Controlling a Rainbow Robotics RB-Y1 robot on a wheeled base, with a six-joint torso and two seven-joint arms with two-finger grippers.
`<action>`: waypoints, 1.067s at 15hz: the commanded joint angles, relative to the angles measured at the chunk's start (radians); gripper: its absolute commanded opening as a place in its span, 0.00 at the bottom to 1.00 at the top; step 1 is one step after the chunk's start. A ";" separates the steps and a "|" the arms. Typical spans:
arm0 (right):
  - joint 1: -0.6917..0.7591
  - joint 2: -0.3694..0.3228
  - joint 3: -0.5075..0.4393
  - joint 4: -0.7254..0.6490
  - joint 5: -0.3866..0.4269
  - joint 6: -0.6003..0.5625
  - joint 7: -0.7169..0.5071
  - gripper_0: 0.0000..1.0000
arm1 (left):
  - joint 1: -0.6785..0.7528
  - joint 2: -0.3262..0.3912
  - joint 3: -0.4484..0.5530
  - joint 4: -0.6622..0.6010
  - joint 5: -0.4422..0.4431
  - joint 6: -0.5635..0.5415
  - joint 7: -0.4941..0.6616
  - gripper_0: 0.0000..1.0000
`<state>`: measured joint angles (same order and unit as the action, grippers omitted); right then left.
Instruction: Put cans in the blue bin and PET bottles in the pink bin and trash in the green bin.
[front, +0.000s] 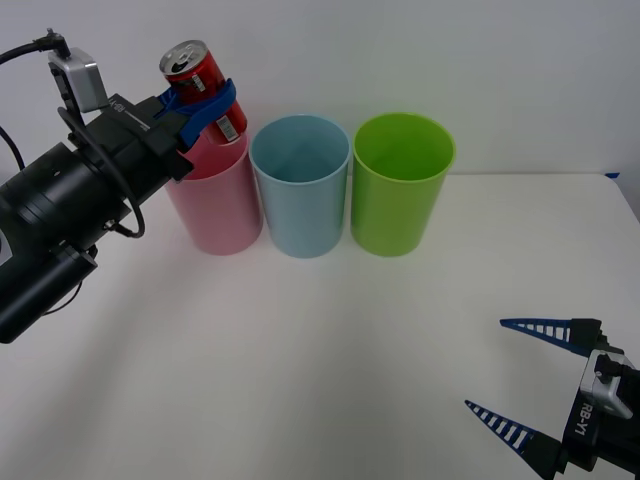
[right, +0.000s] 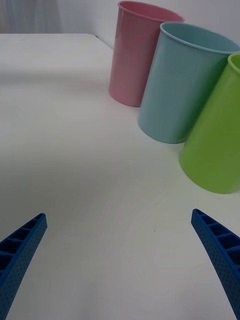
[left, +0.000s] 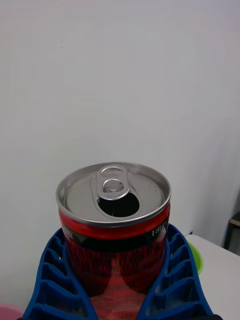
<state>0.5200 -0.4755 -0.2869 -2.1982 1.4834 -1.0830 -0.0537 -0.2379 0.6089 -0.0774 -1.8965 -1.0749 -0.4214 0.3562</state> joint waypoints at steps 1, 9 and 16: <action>0.000 0.000 0.000 0.000 0.000 0.000 0.000 1.00 | -0.063 0.058 -0.070 0.030 0.001 0.072 0.030 0.00; 0.000 0.000 0.000 0.000 0.000 0.000 0.000 1.00 | -0.310 0.181 -0.308 0.272 0.096 0.165 0.038 0.00; 0.000 0.000 0.000 0.000 0.000 0.000 0.000 1.00 | -0.462 0.247 -0.535 0.358 0.210 0.256 0.027 0.00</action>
<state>0.5200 -0.4755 -0.2869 -2.1982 1.4834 -1.0830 -0.0537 -0.6800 0.8562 -0.5900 -1.5561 -0.8703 -0.1666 0.3853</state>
